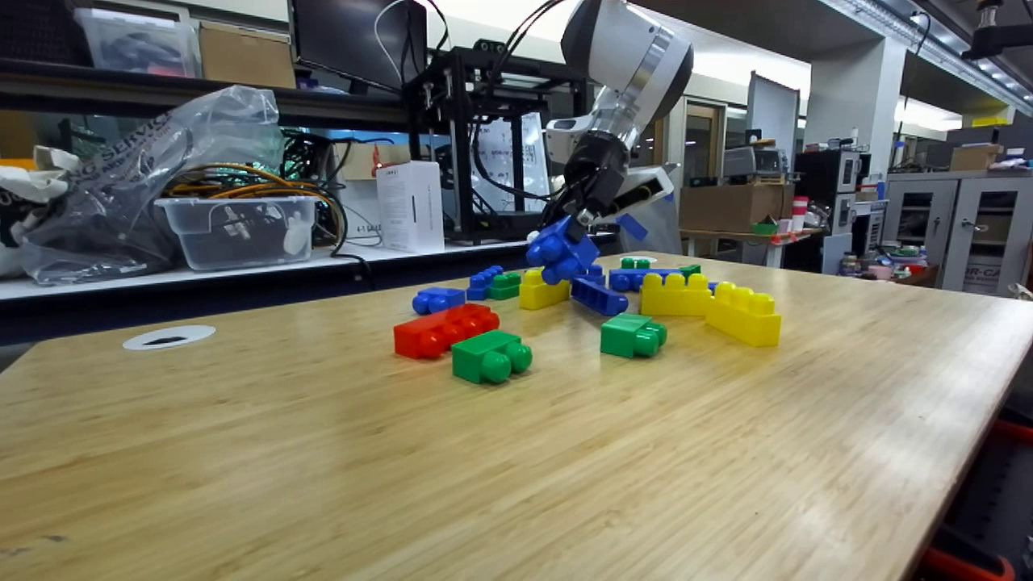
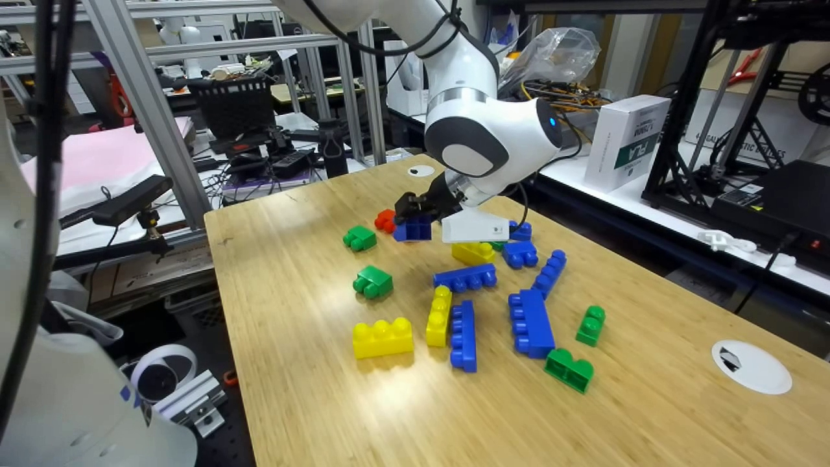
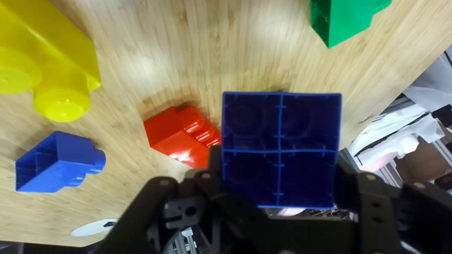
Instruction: Flip the upside down blue block on the table.
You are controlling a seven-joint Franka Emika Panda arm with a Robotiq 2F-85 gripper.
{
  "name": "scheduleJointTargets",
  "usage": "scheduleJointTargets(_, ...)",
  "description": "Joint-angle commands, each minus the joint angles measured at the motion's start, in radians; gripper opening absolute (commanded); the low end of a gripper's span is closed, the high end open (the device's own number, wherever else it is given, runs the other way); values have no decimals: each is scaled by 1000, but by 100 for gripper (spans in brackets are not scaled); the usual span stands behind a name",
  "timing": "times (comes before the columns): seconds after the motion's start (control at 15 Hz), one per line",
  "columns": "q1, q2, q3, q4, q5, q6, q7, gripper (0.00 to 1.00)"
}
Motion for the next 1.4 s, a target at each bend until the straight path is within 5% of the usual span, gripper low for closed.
scheduleJointTargets(0.0,7,35,-13,41,23,-23,-25,44)
scheduleJointTargets(0.07,8,36,-14,44,31,-18,-1,44)
scheduleJointTargets(0.13,15,26,-18,27,10,-6,-5,69)
scheduleJointTargets(0.67,15,27,-18,33,15,-6,-1,69)
scheduleJointTargets(0.73,15,27,-18,33,15,-6,-1,44)
scheduleJointTargets(1.33,-8,36,-12,15,143,3,-131,44)
